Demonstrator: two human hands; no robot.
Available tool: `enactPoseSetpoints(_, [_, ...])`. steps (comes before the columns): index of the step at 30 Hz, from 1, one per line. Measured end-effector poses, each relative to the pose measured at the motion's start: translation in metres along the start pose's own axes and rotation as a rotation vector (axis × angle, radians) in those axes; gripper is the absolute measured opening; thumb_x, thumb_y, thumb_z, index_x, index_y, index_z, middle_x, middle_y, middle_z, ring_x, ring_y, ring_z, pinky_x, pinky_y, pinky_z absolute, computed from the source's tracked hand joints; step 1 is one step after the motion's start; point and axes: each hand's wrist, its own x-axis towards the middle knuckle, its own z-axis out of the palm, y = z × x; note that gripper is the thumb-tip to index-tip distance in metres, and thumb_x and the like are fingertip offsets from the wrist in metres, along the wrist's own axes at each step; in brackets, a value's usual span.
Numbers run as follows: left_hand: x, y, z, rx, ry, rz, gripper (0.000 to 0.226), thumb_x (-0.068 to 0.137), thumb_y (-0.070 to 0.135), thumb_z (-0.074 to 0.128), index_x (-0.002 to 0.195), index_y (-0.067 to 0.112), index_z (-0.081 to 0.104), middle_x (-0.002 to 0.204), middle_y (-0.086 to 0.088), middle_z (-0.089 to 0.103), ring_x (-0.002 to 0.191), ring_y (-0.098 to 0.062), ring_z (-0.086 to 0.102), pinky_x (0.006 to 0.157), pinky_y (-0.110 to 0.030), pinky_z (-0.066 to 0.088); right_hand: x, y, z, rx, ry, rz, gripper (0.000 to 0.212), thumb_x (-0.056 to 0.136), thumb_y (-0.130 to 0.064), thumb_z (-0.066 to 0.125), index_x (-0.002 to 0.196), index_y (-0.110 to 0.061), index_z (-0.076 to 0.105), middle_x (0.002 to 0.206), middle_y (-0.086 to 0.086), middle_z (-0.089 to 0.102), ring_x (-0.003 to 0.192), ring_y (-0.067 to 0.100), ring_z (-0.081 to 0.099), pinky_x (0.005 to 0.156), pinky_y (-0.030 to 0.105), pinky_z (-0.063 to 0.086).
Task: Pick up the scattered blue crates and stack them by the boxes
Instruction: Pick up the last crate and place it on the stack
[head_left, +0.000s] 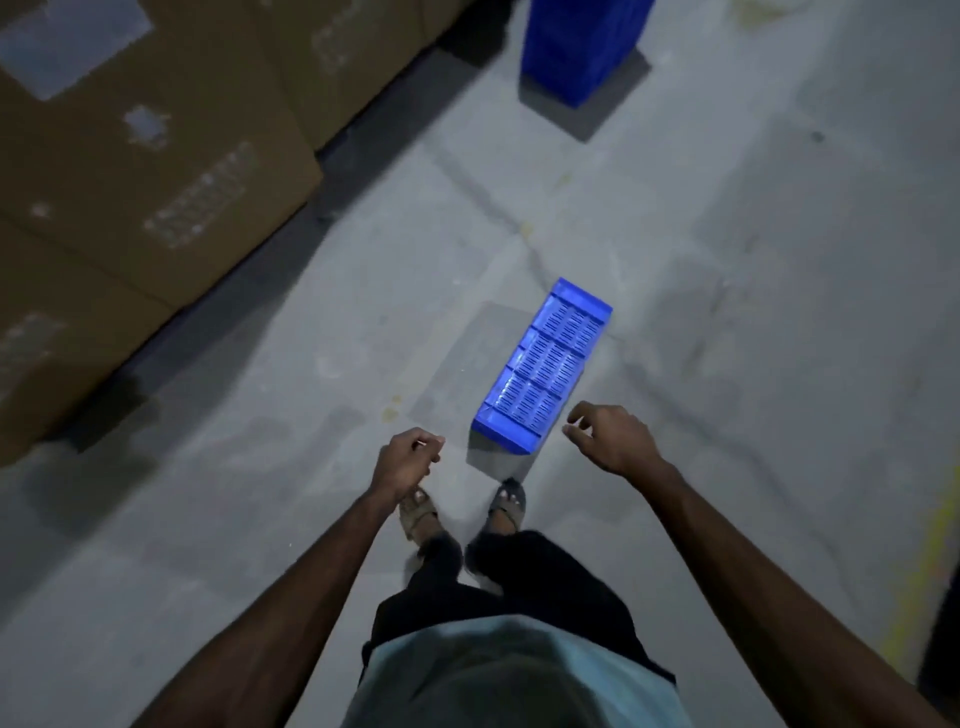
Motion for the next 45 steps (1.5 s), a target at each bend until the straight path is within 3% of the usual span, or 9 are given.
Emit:
enactPoseSetpoints(7, [0.094,0.014,0.057,0.178,-0.088,0.038,0.020,0.086,0.045,0.071,0.079,0.026,0.070,0.075,0.006,0.074,0.073,-0.014,0.068,0.073,-0.031,0.052,0.084,0.026,0.010,-0.173,-0.135,0.003,0.032,0.097,-0.040,0.053,0.123,-0.022,0.058,0.124,0.005,0.065,0.117,0.028,0.059,0.086,0.039,0.049])
enactPoseSetpoints(10, [0.155,0.008,0.103,0.264,-0.112,0.070,0.015,0.088,0.042,0.073,0.091,0.027,0.069,0.084,0.008,0.072,0.084,-0.015,0.069,0.077,-0.031,0.052,0.163,0.051,0.029,-0.144,-0.145,0.011,0.040,0.095,-0.041,0.055,0.130,-0.022,0.054,0.131,0.006,0.061,0.121,0.029,0.057,0.090,0.041,0.048])
enactPoseSetpoints(19, [0.358,-0.013,0.251,0.334,0.093,0.086,0.092,0.073,0.074,0.072,0.146,0.031,0.038,0.146,-0.001,0.049,0.134,-0.028,0.046,0.106,-0.052,0.034,0.401,0.135,0.123,-0.361,-0.018,-0.131,0.072,0.087,-0.033,0.067,0.150,-0.024,0.034,0.150,0.008,0.043,0.133,0.035,0.044,0.099,0.053,0.047])
enactPoseSetpoints(23, [0.420,-0.030,0.295,0.358,0.118,0.139,0.127,0.057,0.078,0.081,0.157,0.031,0.018,0.159,0.001,0.031,0.144,-0.027,0.035,0.110,-0.059,0.029,0.474,0.155,0.147,-0.494,0.007,-0.179,0.110,0.074,-0.036,0.086,0.159,-0.033,0.016,0.166,0.006,0.018,0.150,0.036,0.022,0.108,0.059,0.039])
enactPoseSetpoints(26, [0.448,-0.044,0.317,0.390,0.131,0.151,0.132,0.060,0.063,0.089,0.161,0.025,0.014,0.159,-0.004,0.032,0.143,-0.030,0.035,0.107,-0.057,0.034,0.513,0.161,0.163,-0.606,-0.138,-0.223,0.145,0.055,-0.056,0.092,0.159,-0.042,-0.008,0.169,0.004,-0.015,0.155,0.037,-0.005,0.119,0.065,0.018])
enactPoseSetpoints(29, [0.459,-0.049,0.329,0.425,0.197,0.095,0.127,0.061,0.055,0.093,0.159,0.020,0.020,0.154,-0.005,0.039,0.140,-0.029,0.038,0.104,-0.055,0.035,0.533,0.160,0.174,-0.684,-0.187,-0.238,0.150,0.046,-0.062,0.092,0.160,-0.041,-0.003,0.166,0.004,-0.026,0.153,0.039,-0.019,0.119,0.069,0.003])
enactPoseSetpoints(33, [0.472,-0.040,0.327,0.352,0.181,-0.015,0.108,0.057,0.044,0.097,0.144,0.019,0.037,0.142,-0.006,0.053,0.130,-0.033,0.050,0.102,-0.054,0.034,0.541,0.147,0.163,-0.920,-0.173,-0.387,0.148,0.040,-0.071,0.088,0.158,-0.021,0.017,0.170,0.007,0.005,0.155,0.038,-0.011,0.116,0.069,-0.005])
enactPoseSetpoints(36, [0.470,-0.032,0.326,0.330,0.152,-0.047,0.100,0.060,0.039,0.097,0.137,0.015,0.038,0.137,-0.009,0.057,0.128,-0.035,0.053,0.103,-0.054,0.035,0.538,0.141,0.148,-0.992,-0.199,-0.485,0.143,0.037,-0.078,0.084,0.152,-0.013,0.029,0.146,0.010,0.047,0.145,0.032,0.034,0.119,0.069,0.004])
enactPoseSetpoints(45, [0.430,-0.048,0.314,0.738,0.161,0.316,0.079,0.076,0.029,0.079,0.144,0.013,0.042,0.137,-0.011,0.054,0.130,-0.034,0.048,0.102,-0.050,0.037,0.471,0.205,0.141,-0.858,0.118,-0.569,0.098,0.054,-0.074,0.079,0.124,-0.013,0.049,0.099,0.009,0.063,0.098,0.031,0.061,0.107,0.055,0.031])
